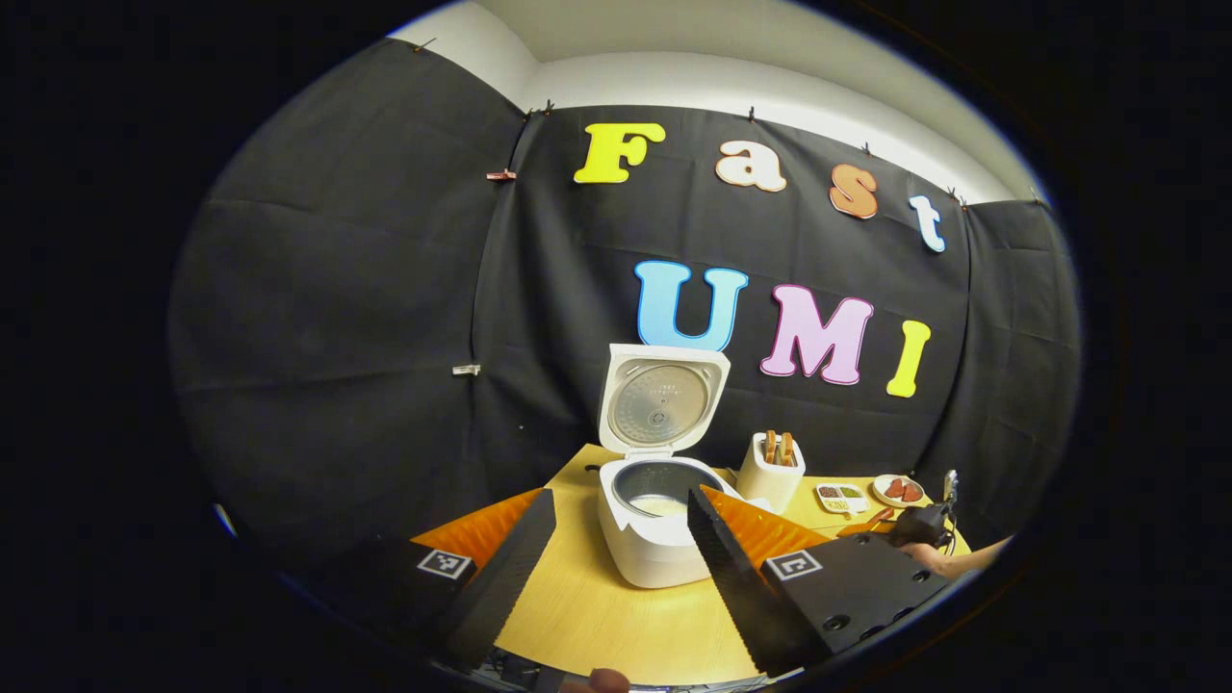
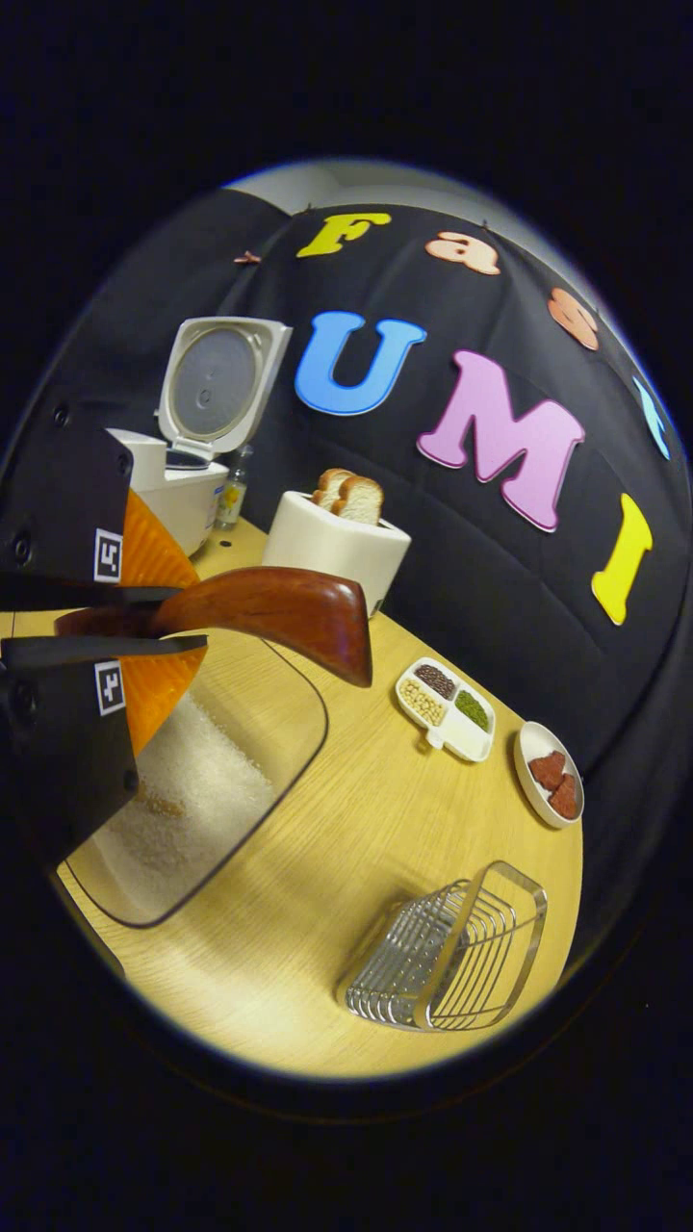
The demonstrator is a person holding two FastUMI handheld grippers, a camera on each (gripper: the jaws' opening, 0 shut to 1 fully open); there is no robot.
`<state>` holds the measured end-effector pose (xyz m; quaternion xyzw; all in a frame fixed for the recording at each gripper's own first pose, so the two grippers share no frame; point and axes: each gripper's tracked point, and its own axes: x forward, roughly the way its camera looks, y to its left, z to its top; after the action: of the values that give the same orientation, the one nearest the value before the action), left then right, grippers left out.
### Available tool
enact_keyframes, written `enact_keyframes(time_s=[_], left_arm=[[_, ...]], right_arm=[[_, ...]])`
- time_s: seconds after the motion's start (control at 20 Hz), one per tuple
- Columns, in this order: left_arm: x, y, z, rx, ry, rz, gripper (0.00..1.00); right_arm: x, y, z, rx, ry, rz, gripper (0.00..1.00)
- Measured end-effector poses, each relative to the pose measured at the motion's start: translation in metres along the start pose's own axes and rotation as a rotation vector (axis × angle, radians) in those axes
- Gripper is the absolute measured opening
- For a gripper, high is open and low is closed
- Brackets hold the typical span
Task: Close the left gripper, press the button to open the rice cooker; take a wooden spoon from the chopstick holder with the right hand, scoop a spoonful of rice and pour it into the rice cooker, then put the wooden spoon back into the chopstick holder.
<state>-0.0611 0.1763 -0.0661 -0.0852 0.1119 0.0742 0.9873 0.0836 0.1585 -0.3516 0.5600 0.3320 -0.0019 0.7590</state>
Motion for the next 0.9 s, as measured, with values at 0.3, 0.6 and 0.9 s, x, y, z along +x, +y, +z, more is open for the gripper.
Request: enact_keyframes(time_s=[0.3, 0.6, 0.9], left_arm=[[0.001, -0.012, 0.002, 0.001, -0.002, -0.029, 0.95], [0.002, -0.022, 0.005, 0.004, -0.013, -0.054, 0.95], [0.005, -0.027, 0.002, -0.011, -0.011, -0.073, 0.95]], right_arm=[[-0.025, 0.011, 0.038, 0.064, -0.065, 0.07, 0.15], [-0.05, 0.047, 0.06, 0.093, -0.09, 0.133, 0.14], [-0.062, 0.132, 0.064, 0.129, -0.061, 0.196, 0.14]])
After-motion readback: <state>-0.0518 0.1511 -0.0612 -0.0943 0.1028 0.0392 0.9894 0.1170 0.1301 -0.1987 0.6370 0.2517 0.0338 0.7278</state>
